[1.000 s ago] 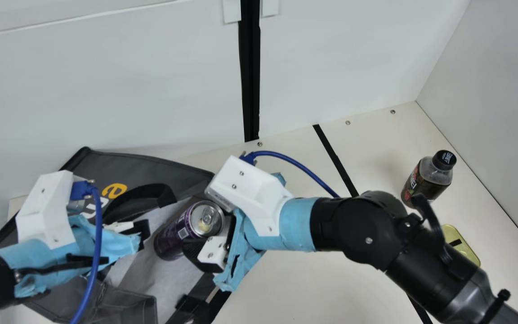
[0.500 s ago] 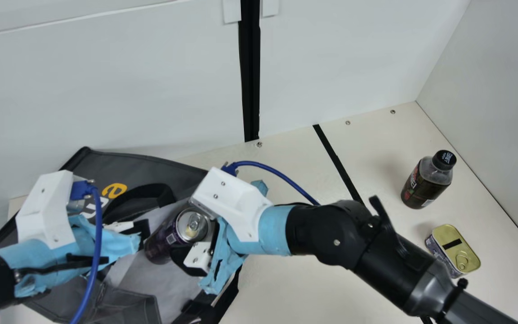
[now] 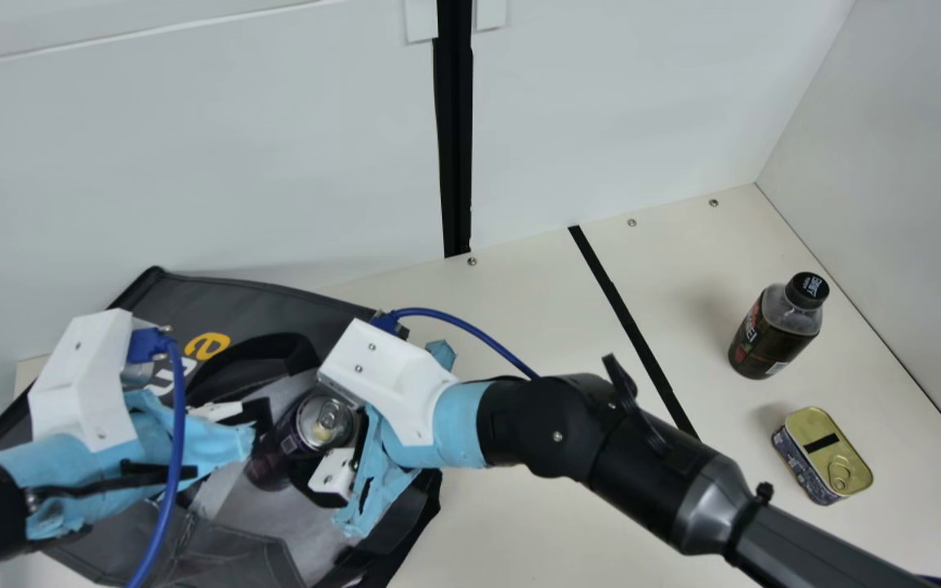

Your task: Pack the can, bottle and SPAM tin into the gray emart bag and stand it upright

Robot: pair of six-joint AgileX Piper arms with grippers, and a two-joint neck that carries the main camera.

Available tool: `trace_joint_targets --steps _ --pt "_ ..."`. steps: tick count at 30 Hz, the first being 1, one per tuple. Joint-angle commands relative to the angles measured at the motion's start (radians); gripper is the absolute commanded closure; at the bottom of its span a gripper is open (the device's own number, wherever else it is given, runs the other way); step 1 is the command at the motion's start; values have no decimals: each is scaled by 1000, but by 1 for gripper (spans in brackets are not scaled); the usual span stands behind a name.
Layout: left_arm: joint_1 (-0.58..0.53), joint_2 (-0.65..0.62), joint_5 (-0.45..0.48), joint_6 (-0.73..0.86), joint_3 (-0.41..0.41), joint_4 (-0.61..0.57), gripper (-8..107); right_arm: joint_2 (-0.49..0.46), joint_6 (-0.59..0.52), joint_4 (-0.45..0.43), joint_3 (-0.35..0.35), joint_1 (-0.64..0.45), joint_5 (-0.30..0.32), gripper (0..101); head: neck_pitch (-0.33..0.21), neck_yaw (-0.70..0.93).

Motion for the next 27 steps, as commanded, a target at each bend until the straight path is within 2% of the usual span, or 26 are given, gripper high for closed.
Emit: trace_joint_targets --steps 1,17,27 --pt "0 0 0 0 0 0 107 11 -3 6 0 2 -2 101 -23 -2" --pt "0 0 0 0 0 0 107 84 -5 -5 -30 15 -22 101 -23 -2" --pt "0 0 0 0 0 0 107 83 8 -24 -46 16 -10 68 -23 -2"
